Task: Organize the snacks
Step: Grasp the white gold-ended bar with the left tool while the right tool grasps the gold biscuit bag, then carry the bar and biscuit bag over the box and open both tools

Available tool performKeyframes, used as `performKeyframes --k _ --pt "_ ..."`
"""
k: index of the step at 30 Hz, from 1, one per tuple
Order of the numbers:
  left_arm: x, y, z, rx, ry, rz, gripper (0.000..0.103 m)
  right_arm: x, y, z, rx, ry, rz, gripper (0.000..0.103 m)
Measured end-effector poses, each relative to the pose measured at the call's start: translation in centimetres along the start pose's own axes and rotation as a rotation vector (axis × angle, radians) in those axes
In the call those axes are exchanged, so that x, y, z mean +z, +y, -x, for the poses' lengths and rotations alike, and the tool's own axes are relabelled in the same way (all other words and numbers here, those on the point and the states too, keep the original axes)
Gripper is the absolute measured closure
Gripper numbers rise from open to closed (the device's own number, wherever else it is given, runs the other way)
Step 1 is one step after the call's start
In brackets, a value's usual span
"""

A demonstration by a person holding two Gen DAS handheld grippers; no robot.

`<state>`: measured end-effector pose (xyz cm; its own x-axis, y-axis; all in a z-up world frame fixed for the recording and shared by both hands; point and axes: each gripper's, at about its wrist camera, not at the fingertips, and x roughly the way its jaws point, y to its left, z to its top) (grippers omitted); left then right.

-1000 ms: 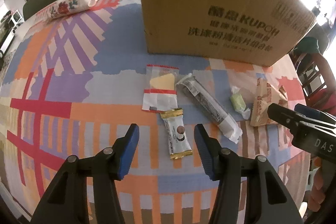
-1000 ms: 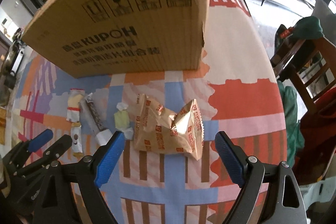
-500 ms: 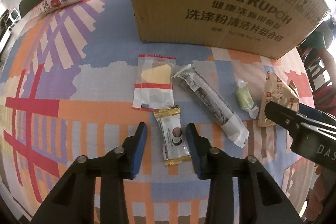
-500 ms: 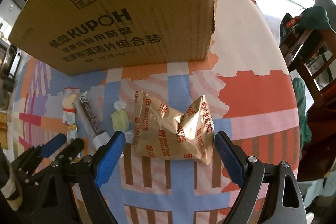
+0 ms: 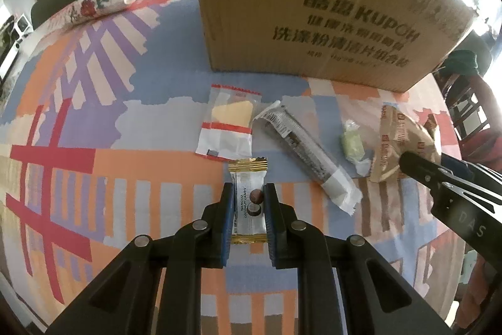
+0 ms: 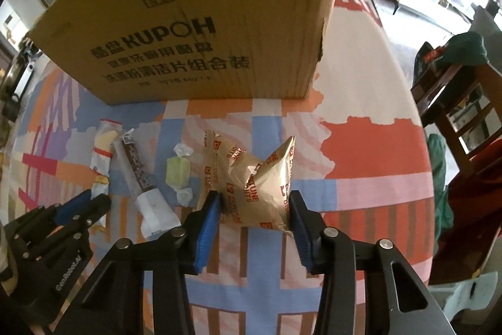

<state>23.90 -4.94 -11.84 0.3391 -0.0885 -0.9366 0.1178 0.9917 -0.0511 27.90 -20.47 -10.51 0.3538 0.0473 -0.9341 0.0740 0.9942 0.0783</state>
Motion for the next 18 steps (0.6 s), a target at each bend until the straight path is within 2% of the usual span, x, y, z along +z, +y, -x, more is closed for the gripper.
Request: performKeyframes --k 13,18 --pt "0.2 -1.6 4.8 -0.035 -0.122 -0.042 0.084 -0.5 -0.8 2.2 0.053 -0.052 -0.018 0.073" --pt "0.4 -2.2 6.3 -0.053 -0.158 -0.056 0.084 -0.7 -1.1 3.4 0.071 -0.092 -0.032 0.075"
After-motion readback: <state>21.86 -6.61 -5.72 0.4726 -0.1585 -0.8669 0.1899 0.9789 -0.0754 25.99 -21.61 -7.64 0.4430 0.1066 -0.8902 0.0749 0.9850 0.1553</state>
